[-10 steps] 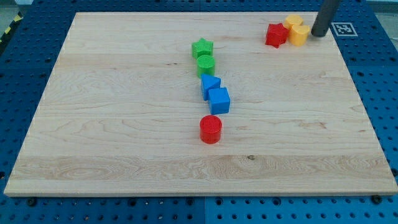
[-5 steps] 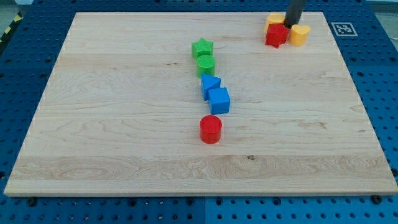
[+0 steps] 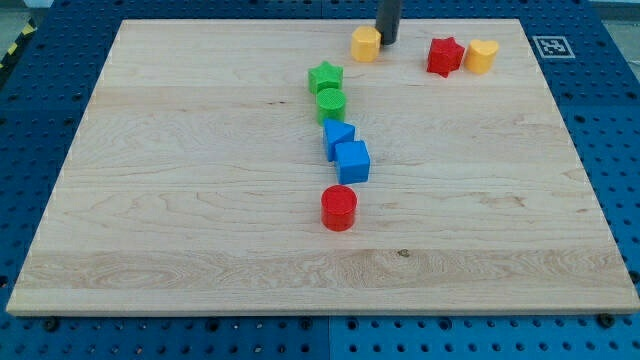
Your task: Push the yellow hexagon to the top right of the green star
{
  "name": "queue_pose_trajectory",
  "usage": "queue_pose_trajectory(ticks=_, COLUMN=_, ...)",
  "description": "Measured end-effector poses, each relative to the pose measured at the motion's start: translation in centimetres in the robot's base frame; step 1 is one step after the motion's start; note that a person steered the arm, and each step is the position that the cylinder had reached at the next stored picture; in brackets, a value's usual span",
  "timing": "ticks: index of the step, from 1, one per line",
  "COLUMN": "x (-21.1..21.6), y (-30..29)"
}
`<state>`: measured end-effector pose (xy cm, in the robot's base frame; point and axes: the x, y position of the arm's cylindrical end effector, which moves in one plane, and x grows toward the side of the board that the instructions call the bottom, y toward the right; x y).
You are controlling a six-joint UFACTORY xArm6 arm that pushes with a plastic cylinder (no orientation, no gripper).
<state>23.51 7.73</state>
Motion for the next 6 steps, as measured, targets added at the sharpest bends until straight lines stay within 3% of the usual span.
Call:
queue_pose_trajectory(ticks=3, x=0.0, y=-4.9)
queue_pose_trajectory(ticks=6, x=4.7, y=-4.5)
